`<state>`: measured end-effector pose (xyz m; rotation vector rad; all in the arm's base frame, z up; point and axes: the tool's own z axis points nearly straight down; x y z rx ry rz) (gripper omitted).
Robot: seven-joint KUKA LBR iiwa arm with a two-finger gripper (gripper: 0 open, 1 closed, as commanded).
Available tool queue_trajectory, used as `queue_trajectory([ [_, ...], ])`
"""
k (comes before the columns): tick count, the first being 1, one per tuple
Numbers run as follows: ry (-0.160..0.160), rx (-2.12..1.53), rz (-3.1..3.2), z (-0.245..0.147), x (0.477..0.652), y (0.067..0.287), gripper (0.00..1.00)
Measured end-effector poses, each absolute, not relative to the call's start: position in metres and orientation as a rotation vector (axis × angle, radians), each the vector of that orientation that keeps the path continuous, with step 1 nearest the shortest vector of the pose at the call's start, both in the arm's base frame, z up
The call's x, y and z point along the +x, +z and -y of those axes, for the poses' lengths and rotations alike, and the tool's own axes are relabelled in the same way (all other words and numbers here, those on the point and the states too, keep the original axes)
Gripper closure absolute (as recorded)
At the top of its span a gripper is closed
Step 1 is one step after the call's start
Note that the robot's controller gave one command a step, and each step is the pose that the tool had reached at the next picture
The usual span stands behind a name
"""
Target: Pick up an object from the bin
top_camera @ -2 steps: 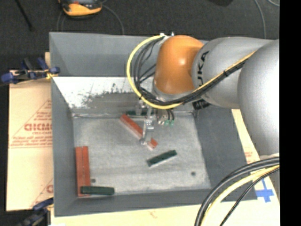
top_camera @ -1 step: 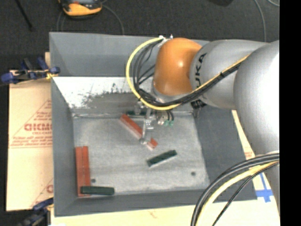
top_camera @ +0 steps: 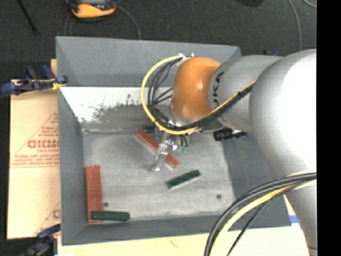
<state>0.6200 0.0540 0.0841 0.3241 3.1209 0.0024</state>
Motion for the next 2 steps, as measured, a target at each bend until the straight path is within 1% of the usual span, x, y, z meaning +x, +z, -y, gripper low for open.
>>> queue_trajectory([
  [1, -0.001, 0.337, -3.117, -0.0460, 0.6259, 0.0717, 1.00],
  [2, -0.001, 0.337, -3.117, -0.0460, 0.6257, 0.0715, 1.00],
])
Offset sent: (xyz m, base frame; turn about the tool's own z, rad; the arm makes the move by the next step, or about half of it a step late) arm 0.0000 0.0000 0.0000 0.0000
